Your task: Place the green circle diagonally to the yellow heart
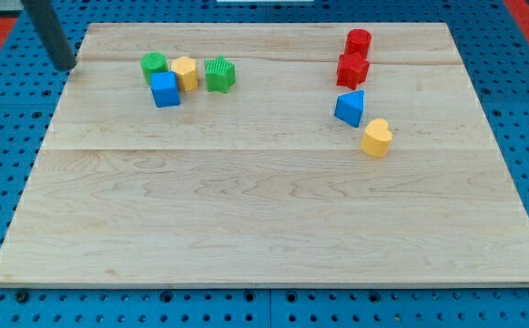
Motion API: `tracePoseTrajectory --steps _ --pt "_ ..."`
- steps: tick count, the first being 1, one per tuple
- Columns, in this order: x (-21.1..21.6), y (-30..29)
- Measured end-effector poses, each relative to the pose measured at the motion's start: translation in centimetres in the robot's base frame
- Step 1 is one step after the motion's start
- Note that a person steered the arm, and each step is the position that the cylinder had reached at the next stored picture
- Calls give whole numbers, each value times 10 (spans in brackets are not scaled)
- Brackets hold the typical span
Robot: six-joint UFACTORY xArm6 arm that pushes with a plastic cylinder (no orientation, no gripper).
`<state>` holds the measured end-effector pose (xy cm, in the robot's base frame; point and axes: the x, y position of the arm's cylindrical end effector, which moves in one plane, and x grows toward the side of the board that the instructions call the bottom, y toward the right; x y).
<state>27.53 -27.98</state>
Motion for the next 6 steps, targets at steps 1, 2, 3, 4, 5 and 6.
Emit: tracePoseTrajectory --steps 1,2,3,4,5,6 --pt "4 38" --pt "36 63" --pt "9 57" --pt "1 92" --pt "19 150" --pt "49 151"
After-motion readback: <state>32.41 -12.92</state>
